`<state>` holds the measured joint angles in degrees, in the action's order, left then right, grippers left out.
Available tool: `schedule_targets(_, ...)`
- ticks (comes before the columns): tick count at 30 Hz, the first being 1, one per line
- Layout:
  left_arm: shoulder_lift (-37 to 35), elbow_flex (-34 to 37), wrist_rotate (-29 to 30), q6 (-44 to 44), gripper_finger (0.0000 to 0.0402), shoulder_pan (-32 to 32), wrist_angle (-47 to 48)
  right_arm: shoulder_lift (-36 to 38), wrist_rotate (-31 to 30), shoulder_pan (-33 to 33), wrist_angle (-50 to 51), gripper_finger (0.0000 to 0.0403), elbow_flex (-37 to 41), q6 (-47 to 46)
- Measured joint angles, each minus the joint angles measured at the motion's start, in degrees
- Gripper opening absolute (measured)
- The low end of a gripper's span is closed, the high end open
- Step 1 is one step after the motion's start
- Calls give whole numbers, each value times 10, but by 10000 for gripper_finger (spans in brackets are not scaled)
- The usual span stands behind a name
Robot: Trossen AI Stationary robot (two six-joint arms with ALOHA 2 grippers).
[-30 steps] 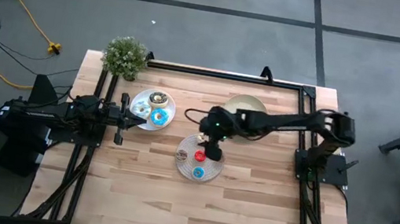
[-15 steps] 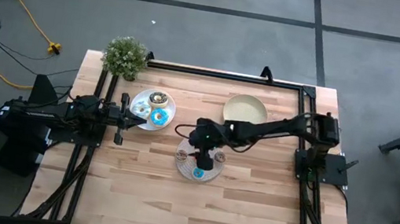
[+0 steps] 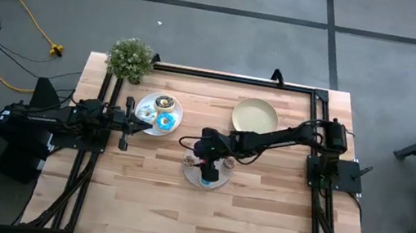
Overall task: Pick & Place donuts
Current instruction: Put the small chocolate brown donut on the brown plate
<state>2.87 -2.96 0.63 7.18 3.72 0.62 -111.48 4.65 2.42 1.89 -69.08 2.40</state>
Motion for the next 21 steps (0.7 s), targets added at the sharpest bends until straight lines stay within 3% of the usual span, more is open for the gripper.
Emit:
schedule_targets(7,0,0,0,0,1,0,0,-7,-29,3,11,264,-9,-34)
schedule_targets(15,0,0,0,0,1,0,1,-53,-21,9,59,296,-83,-38)
schedule_targets(21,0,0,0,0,1,0,10,-57,-13,17,84,303,-86,-38)
